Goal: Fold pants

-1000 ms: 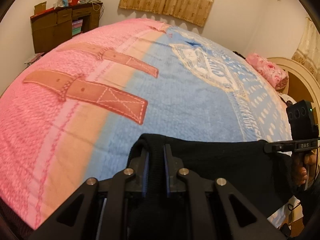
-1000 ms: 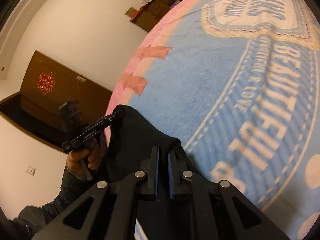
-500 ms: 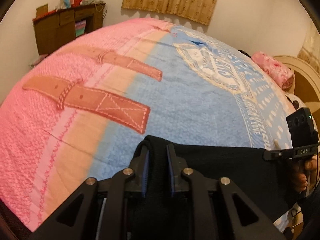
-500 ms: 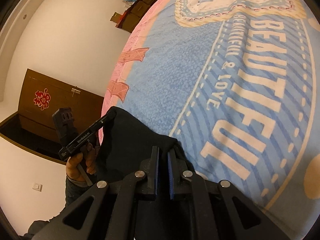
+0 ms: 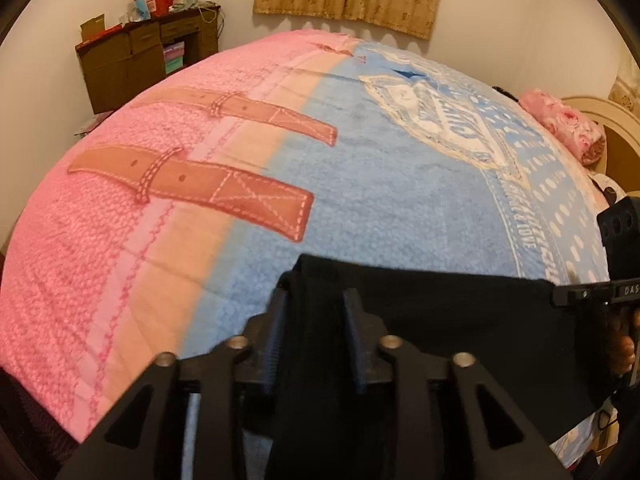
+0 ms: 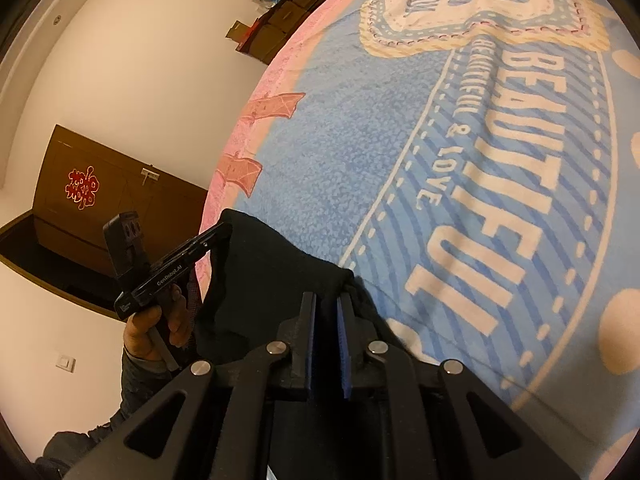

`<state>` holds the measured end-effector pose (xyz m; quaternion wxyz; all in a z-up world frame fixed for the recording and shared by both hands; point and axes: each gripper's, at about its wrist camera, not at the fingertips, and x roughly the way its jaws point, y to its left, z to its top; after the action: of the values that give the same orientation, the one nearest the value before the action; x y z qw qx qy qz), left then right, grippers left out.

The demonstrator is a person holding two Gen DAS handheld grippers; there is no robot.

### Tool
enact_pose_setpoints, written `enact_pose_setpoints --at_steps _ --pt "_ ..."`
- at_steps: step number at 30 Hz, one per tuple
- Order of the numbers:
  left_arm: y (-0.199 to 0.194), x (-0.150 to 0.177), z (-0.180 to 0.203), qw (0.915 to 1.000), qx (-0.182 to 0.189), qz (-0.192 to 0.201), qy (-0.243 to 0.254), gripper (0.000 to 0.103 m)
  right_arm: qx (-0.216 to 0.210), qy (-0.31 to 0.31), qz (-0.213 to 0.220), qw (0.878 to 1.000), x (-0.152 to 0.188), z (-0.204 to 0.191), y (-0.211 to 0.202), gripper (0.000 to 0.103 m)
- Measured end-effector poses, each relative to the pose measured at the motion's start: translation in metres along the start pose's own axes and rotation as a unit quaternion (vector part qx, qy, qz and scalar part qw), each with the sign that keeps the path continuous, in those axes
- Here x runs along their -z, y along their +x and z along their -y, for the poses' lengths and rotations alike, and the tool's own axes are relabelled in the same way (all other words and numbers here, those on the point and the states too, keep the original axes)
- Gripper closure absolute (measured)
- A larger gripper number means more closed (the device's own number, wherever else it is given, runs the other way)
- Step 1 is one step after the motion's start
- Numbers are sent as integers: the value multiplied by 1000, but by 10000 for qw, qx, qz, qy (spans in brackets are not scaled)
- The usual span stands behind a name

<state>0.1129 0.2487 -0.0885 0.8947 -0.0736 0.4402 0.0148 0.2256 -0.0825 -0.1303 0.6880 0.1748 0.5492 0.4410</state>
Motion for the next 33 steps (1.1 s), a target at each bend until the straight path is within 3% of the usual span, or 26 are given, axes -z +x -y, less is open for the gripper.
enact_pose_setpoints --at_steps 4,5,7,8,11,15,17,20,22,25,26,27,33 --pt "3 10 1 9998 172 -134 18 61 -14 -163 -54 9999 0 -2 1 93" --pt "4 10 3 9998 164 -113 46 67 19 -204 -56 9998 1 -3 2 93" --pt "5 7 7 9997 189 -62 118 88 120 -297 -38 9995 2 -6 4 93" --pt "4 4 8 9997 198 -63 118 91 187 -387 -29 9991 2 -9 5 93" --pt "-6 -6 14 9996 79 113 252 93 333 -606 72 9976 4 -18 2 94" --pt "-20 -28 4 9987 370 341 -54 89 245 -760 391 9960 1 -27 -17 95" --pt "-8 -33 -1 9986 455 240 -151 89 428 -789 591 9942 -6 -25 -23 95" --pt "27 -30 0 9999 159 -53 -35 90 752 -707 537 9932 -14 -14 -14 99" --pt "31 -26 0 9998 163 11 -61 90 862 -696 527 9924 -12 -9 -10 100" --pt "25 -25 -4 9998 69 18 -173 73 590 -748 500 9942 -3 -14 -12 99" --pt "24 -24 -7 9997 -102 -3 -203 54 655 -817 505 9932 -2 -19 -13 99" --pt "22 -24 -10 9994 -270 27 -219 44 771 -905 553 9914 0 -25 -15 99" --pt "16 -17 -15 9992 -328 111 -188 43 650 -1173 430 9900 2 -46 -13 98"
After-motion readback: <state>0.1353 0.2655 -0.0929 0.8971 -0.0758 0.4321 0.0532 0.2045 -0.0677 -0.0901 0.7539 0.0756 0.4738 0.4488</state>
